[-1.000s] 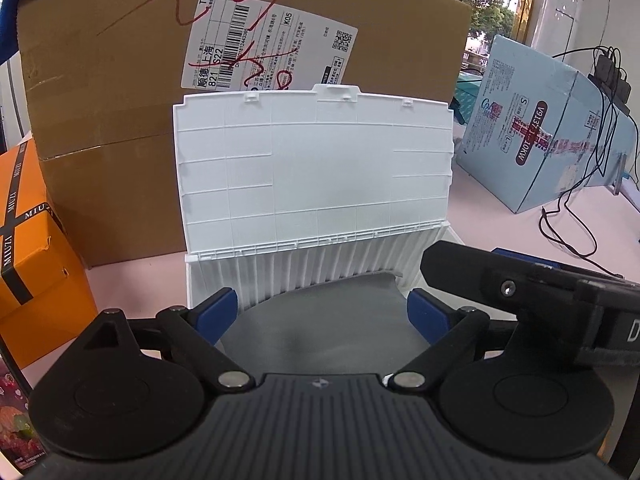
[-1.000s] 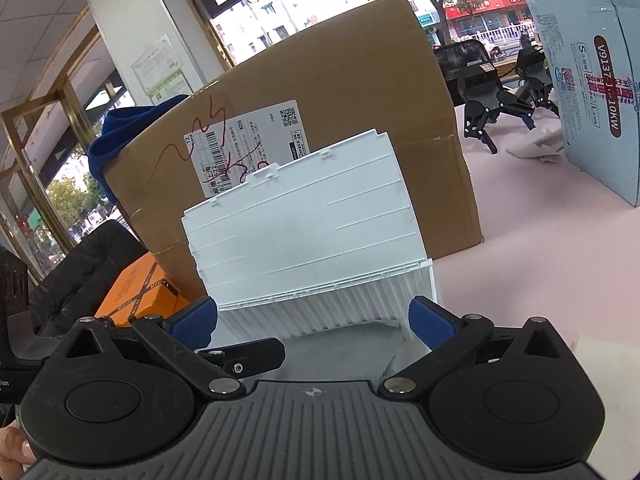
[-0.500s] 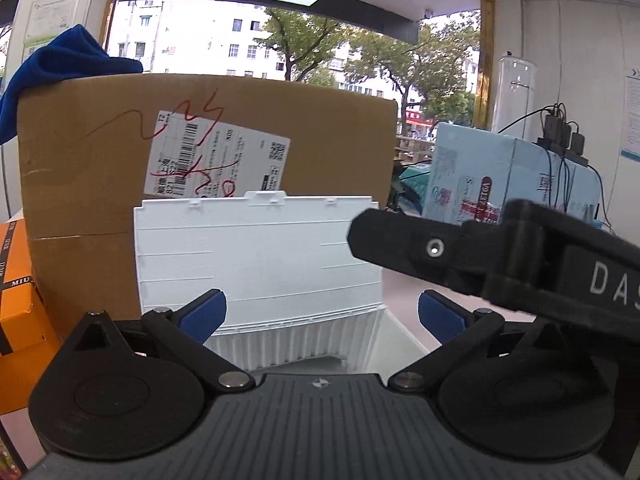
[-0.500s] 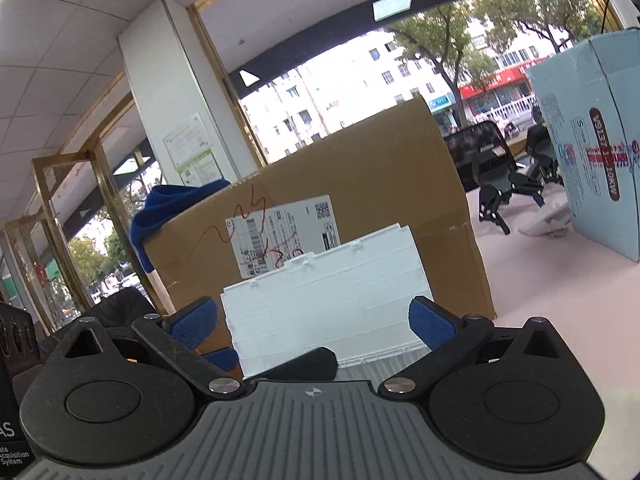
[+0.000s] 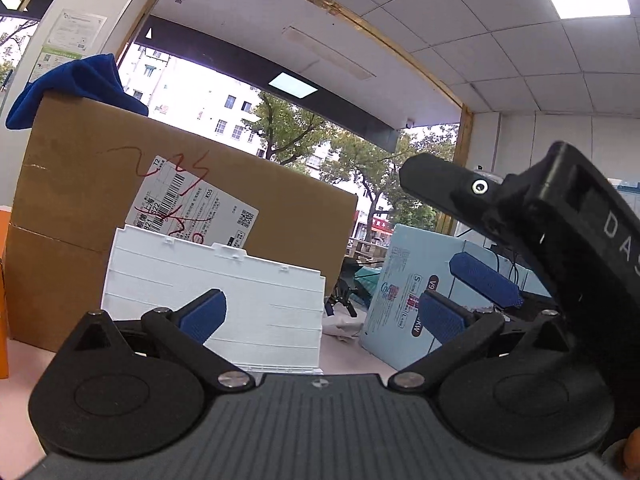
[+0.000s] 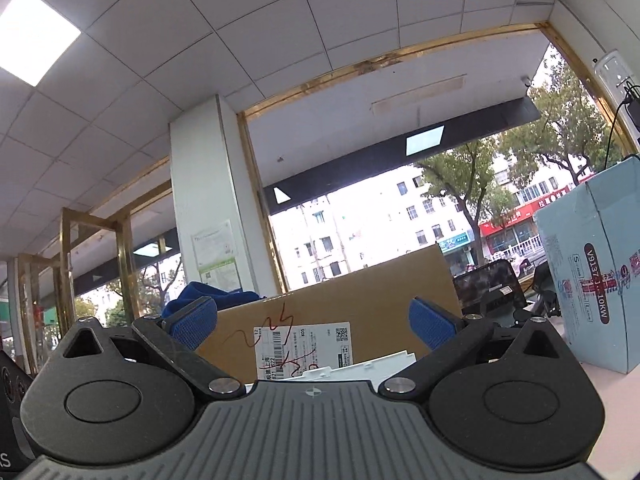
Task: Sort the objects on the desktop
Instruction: 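Withdraw the left gripper from the box and move to the white napkin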
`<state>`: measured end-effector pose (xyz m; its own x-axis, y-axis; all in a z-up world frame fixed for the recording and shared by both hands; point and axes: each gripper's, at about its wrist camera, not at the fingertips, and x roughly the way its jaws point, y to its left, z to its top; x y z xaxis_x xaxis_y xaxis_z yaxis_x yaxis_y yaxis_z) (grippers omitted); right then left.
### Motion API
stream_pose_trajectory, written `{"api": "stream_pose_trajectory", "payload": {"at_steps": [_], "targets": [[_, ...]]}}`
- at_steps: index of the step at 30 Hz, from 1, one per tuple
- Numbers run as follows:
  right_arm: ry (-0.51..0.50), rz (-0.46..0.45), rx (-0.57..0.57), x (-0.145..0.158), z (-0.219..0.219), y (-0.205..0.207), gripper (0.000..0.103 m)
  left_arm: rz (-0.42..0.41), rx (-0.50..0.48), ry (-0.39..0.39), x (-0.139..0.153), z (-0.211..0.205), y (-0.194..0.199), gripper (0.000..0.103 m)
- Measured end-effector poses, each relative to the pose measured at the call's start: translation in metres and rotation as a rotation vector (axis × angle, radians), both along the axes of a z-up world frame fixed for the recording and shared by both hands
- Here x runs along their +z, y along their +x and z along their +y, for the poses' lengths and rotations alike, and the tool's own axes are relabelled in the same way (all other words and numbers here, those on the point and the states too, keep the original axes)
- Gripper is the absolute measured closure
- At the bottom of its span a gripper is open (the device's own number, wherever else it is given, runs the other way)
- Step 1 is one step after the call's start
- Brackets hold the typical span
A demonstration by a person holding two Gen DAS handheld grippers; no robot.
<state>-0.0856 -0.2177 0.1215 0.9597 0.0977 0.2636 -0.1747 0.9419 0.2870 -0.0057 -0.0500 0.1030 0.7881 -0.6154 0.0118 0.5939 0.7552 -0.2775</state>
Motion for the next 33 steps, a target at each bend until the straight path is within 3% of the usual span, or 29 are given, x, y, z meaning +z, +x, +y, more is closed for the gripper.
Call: {"api": "stream_pose_trajectory", "payload": {"at_steps": [3,8,15,20,26,29,33], "targets": [[-0.006,-0.017,-0.018,-0.013,-0.015,-0.019,0.000,-0.017,-0.015,0.016,-0.008,-0.010,-0.008,0.000],[-0.024,-0.051,-0.149,-0.045,-0.048,-0.055,0.000,-0.027,-0.139,0.043,-0.024,-0.030,-0.026,0.000],[0.105,0.034,-0.323,-0.075,-0.100,-0.085,0.000,-0.113,-0.311,0.180,-0.042,-0.059,-0.058,0.000],[0.087,0.044,-0.410,-0.085,-0.114,-0.102,0.000,-0.051,-0.409,0.254,-0.055,-0.074,-0.062,0.000],[0.026,0.106,-0.474,-0.095,-0.134,-0.122,0.000,-0.054,-0.422,0.325,-0.065,-0.083,-0.069,0.000],[0.127,0.139,-0.490,-0.102,-0.159,-0.131,0.000,-0.046,-0.435,0.358,-0.069,-0.087,-0.070,0.000],[0.275,0.262,-0.406,-0.111,-0.198,-0.127,0.000,-0.015,-0.437,0.390,-0.071,-0.092,-0.068,0.000]]}}
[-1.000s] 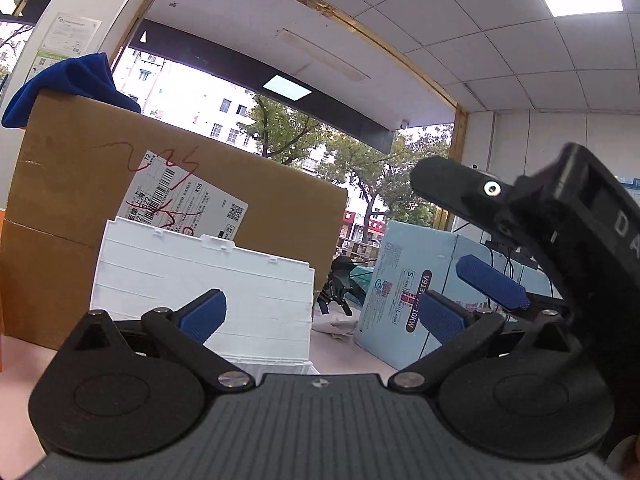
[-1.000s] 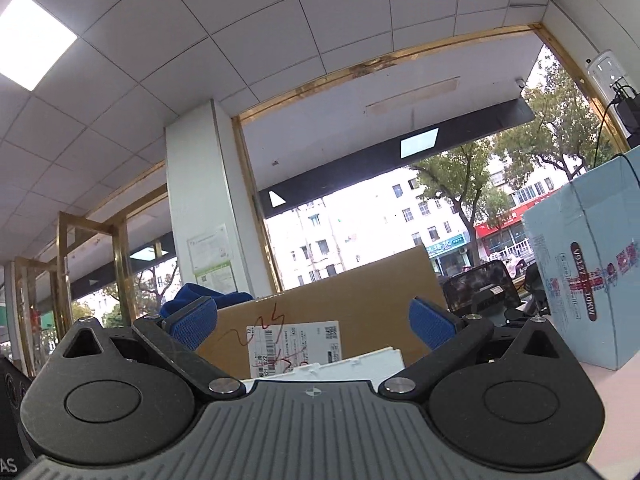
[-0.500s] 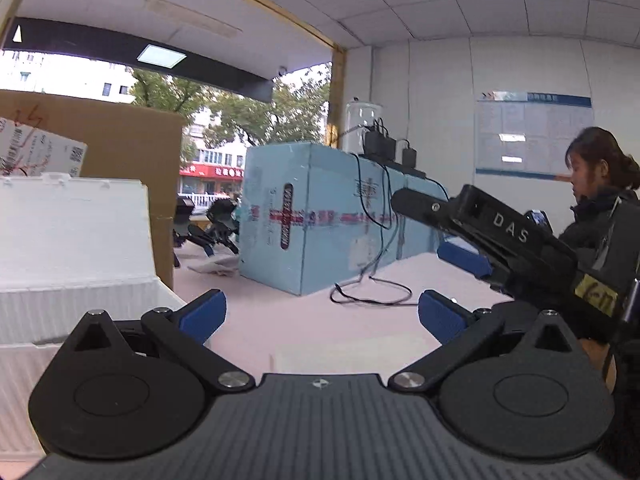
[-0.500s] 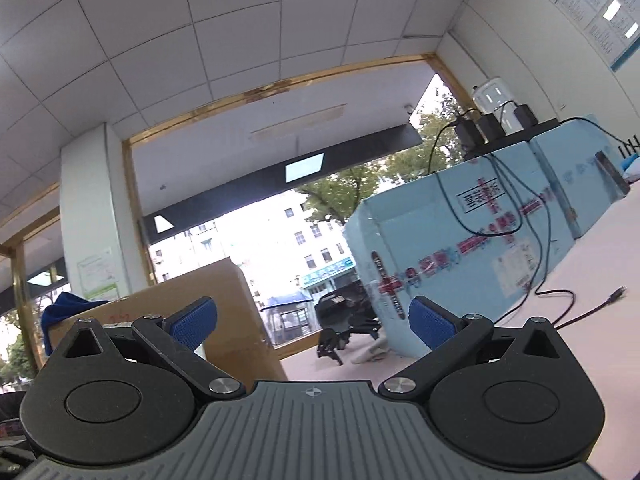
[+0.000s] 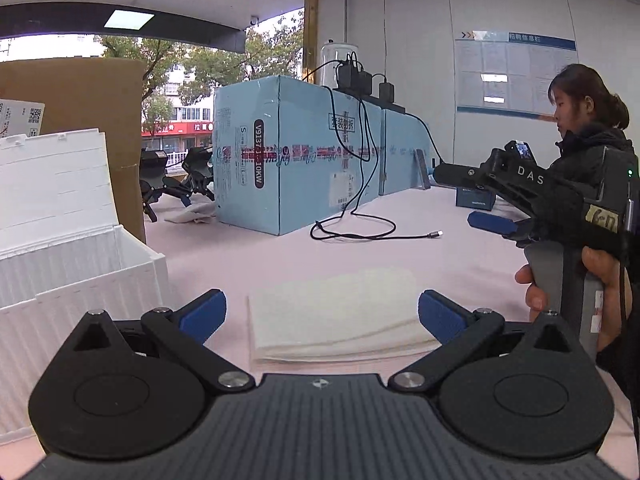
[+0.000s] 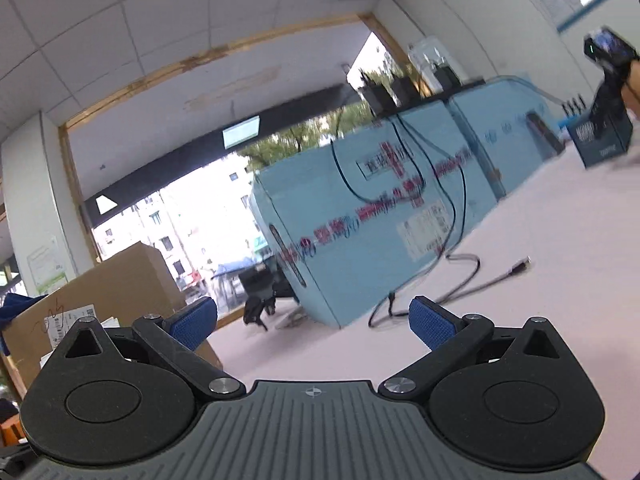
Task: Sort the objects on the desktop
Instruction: 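Withdraw the left gripper from the box and move to the white napkin, then lower the left gripper onto the white napkin edge and close on it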
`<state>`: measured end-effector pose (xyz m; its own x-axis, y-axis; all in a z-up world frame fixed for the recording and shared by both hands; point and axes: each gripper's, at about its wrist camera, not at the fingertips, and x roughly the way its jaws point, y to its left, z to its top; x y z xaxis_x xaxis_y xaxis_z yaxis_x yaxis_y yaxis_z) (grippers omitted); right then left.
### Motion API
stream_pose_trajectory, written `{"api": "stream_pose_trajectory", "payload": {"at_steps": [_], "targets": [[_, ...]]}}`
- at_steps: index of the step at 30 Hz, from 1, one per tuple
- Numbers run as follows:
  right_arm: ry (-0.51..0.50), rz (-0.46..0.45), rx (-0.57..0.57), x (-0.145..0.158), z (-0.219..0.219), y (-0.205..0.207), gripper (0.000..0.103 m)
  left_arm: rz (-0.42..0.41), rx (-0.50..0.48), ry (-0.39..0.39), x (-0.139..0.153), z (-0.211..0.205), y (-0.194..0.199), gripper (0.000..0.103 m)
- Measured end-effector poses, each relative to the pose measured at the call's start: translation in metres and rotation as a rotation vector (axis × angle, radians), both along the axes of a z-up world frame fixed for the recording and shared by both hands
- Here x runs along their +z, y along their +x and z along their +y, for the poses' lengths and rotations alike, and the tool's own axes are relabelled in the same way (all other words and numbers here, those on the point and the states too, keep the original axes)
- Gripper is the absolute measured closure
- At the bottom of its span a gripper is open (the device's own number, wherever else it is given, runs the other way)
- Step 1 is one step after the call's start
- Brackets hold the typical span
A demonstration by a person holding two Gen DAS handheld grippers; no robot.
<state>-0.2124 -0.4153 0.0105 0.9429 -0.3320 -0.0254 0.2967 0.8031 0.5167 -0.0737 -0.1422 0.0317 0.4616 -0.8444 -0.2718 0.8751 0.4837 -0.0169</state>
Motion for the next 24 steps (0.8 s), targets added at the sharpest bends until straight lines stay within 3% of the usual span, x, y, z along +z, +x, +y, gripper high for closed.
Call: {"api": "stream_pose_trajectory", "payload": {"at_steps": [7,12,14,18,20,24], "targets": [[0.062,0.195,0.103,-0.004,-0.003,0.034,0.000,0.082,0.050,0.145,-0.010,-0.020,0.011,0.000],[0.122,0.243,0.122,-0.010,-0.009,0.045,0.000,0.088,0.039,0.184,-0.011,-0.039,0.006,0.000],[0.125,0.249,0.120,-0.010,-0.009,0.046,0.000,0.167,0.079,0.164,-0.009,-0.049,0.013,0.000],[0.148,0.259,0.110,-0.012,-0.013,0.046,0.000,0.432,0.172,0.153,-0.003,-0.078,0.038,0.000],[0.174,0.257,0.103,-0.013,-0.017,0.045,0.000,0.491,0.223,0.159,-0.003,-0.089,0.048,0.000],[0.210,0.256,0.099,-0.016,-0.022,0.044,0.000,0.374,0.323,0.203,-0.004,-0.102,0.050,0.000]]}}
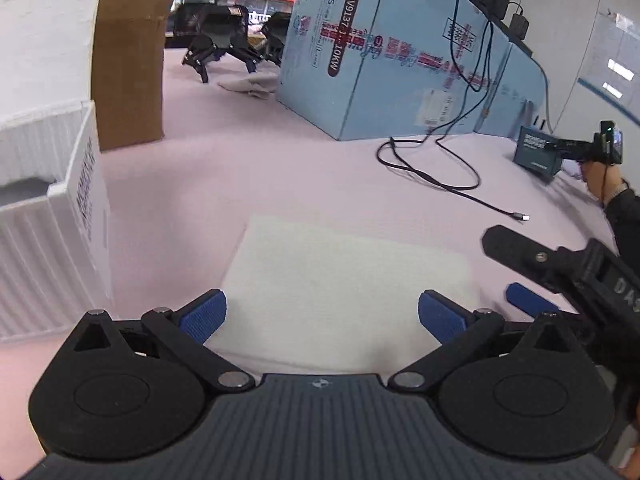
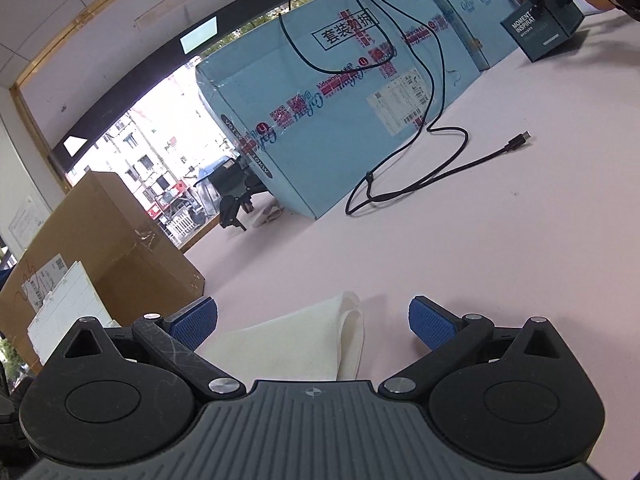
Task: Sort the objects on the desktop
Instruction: 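Lower the left gripper onto the white napkin edge and close on it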
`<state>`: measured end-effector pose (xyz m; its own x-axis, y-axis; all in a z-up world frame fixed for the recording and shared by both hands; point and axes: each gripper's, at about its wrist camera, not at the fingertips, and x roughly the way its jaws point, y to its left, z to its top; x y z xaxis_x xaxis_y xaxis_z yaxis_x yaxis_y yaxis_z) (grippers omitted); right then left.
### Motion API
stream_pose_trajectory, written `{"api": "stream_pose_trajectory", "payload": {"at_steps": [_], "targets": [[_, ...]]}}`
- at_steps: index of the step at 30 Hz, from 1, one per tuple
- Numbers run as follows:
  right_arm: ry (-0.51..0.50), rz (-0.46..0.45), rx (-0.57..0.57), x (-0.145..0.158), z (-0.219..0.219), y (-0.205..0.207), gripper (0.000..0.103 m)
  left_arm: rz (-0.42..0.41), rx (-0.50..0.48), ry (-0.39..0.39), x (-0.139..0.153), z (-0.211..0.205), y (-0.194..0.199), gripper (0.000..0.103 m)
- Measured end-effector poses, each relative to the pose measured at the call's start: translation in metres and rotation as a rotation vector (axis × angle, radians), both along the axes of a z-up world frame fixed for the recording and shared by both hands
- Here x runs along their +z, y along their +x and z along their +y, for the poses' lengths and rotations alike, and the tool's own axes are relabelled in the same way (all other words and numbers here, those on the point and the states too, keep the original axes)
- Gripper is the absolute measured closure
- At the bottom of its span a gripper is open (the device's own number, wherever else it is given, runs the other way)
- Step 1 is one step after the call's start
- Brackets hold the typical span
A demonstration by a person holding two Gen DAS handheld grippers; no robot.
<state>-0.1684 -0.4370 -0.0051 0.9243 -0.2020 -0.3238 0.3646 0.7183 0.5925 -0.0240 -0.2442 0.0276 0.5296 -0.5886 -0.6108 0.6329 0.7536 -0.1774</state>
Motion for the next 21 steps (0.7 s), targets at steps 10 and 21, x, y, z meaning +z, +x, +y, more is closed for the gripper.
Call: {"api": "stream_pose_trajectory", "payload": {"at_steps": [10,21], "targets": [[0.032,0.033,-0.010,-0.003,-0.005,0.003,0.000,0.157,-0.005,-0.015,-0.005,0.016,0.026,0.000],[0.049,0.071,0.133,-0.003,-0.008,0.014,0.000,0.411,-0.135,-0.231,-0.006,0.028,0.040,0.000]]}}
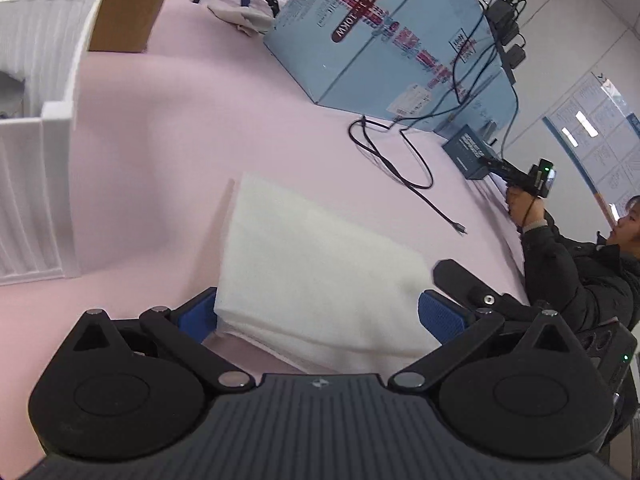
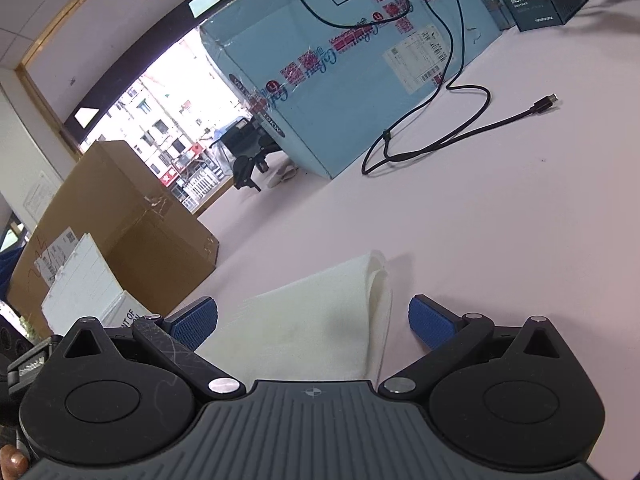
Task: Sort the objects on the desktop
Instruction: 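Lower the left gripper onto the white napkin edge and close on it, then lift the white napkin off the table with the left gripper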
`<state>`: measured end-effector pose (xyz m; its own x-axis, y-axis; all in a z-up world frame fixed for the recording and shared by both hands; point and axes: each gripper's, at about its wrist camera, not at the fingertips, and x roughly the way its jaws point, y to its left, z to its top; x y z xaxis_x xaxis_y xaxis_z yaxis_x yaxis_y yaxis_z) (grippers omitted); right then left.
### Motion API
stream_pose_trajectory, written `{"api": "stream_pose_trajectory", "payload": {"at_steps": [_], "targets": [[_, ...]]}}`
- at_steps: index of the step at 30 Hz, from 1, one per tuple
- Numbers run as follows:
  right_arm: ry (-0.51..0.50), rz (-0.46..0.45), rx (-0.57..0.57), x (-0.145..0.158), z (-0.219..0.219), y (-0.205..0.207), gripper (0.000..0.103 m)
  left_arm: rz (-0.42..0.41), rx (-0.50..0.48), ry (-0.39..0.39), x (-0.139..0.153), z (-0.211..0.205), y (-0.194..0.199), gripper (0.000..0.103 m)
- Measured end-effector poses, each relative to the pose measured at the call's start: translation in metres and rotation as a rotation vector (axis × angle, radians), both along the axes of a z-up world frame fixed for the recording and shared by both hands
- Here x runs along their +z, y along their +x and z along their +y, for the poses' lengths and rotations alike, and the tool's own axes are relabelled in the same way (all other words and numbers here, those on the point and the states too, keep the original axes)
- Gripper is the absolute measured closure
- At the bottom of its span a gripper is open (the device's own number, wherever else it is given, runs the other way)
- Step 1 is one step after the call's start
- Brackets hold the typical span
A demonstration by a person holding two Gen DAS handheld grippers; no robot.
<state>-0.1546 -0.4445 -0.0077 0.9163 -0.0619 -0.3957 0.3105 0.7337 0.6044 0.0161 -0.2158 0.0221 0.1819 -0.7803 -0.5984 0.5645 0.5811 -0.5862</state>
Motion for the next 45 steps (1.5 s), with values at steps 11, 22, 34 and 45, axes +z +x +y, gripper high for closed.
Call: {"api": "stream_pose_trajectory", "payload": {"at_steps": [11,22,34,45], "targets": [[-0.010,0.009,0.019,0.000,0.002,0.002,0.000,0.010,0.022,-0.027,-0.001,0.004,-0.004,0.025],[-0.012,-0.003,0.004,-0.001,0.002,0.001,0.000,-0.076,0.080,0.049,-0.007,0.004,-0.010,0.083],[0.024,0.042,0.082,-0.005,-0.001,0.008,0.058,-0.101,0.078,0.053,-0.009,0.002,-0.012,0.083],[-0.010,-0.004,0.080,-0.003,0.008,0.003,0.083,-0.159,0.068,0.066,-0.008,0.000,-0.015,0.083]]}}
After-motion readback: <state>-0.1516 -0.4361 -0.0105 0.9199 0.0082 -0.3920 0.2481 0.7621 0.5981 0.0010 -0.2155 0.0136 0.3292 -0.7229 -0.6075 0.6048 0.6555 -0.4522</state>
